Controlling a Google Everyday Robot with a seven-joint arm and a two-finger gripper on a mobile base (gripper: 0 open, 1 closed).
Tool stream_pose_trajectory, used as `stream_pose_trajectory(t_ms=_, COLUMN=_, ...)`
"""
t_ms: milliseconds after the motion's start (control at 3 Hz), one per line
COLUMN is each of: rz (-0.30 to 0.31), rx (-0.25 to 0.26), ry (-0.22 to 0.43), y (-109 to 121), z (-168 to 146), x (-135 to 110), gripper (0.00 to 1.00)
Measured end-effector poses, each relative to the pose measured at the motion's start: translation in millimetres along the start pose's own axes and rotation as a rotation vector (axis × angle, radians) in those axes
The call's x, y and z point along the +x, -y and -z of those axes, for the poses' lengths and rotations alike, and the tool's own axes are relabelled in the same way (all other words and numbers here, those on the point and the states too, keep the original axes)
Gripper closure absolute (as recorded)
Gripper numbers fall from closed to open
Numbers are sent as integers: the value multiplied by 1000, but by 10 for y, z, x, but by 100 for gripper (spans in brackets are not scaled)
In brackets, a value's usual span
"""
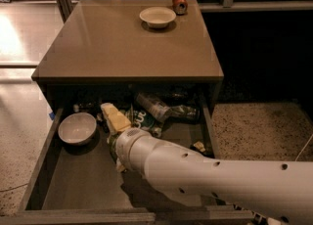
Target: Pick green jalapeno chip bag from top drawer and place on counter
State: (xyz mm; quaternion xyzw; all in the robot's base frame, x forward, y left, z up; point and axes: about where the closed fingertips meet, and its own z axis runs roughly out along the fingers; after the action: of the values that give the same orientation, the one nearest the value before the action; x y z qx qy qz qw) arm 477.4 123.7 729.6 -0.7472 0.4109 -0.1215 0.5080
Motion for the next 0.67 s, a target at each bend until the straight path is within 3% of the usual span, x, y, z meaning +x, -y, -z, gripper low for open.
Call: stream_pose_trajectory(t_ms=667, rz=-19, rx=-21, ry=2, y=25, z=-64, x=46, gripper=0)
